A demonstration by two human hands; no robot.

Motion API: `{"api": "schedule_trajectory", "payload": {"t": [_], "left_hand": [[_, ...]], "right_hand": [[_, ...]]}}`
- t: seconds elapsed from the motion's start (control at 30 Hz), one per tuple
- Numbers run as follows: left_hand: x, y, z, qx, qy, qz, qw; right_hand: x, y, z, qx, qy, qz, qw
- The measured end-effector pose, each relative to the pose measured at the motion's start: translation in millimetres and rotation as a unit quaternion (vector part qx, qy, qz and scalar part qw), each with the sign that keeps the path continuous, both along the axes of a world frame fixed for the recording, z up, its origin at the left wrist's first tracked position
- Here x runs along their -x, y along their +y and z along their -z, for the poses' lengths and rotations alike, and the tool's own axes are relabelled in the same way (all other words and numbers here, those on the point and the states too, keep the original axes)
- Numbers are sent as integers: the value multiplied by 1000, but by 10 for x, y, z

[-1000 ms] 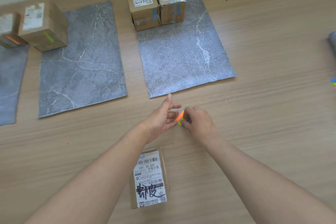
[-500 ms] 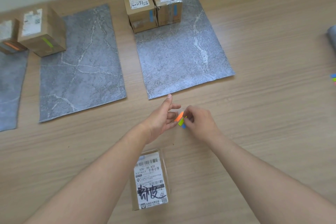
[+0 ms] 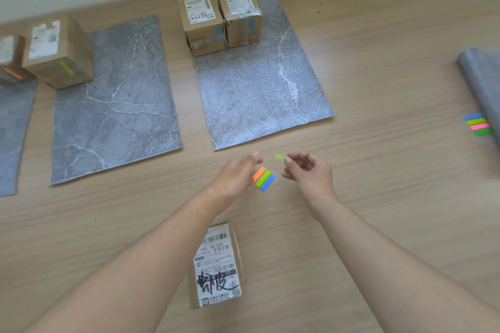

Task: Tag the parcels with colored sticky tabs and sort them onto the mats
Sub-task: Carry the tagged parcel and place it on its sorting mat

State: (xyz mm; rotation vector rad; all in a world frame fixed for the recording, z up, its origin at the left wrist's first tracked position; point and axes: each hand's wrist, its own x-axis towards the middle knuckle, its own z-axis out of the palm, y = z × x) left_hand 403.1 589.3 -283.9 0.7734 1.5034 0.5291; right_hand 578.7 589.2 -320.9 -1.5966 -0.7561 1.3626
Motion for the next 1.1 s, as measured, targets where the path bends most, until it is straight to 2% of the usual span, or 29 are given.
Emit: {"api": "schedule_trajectory", "payload": {"t": [0.07,0.13,0.27,0.4,0.67,0.87,1.1], "left_hand": [[2,-34,-77,-55,37,-13,998],[11,-60,-207,-67,28,-41,996],[48,-128,-543,-63,-12,-95,993],[97,-344,-801,-74,-88,-144,983],[213,-1175,-1073,-95,-165,-228,955],[370,-1858,-1144,-102,-216,-243,940],[542,-2634,-1093,-115,-198,-228,946]], "right_hand": [[34,-22,-119,-31,14,-7,999],[76,-48,-243,-56,8,-25,998],[168,-137,-565,-105,-21,-85,991],[285,-331,-906,-152,-48,-144,977],[485,-1022,-1161,-213,-94,-177,956],[635,-1669,-1246,-227,-96,-181,952],[795,-2441,-1277,-205,-84,-181,958]]}}
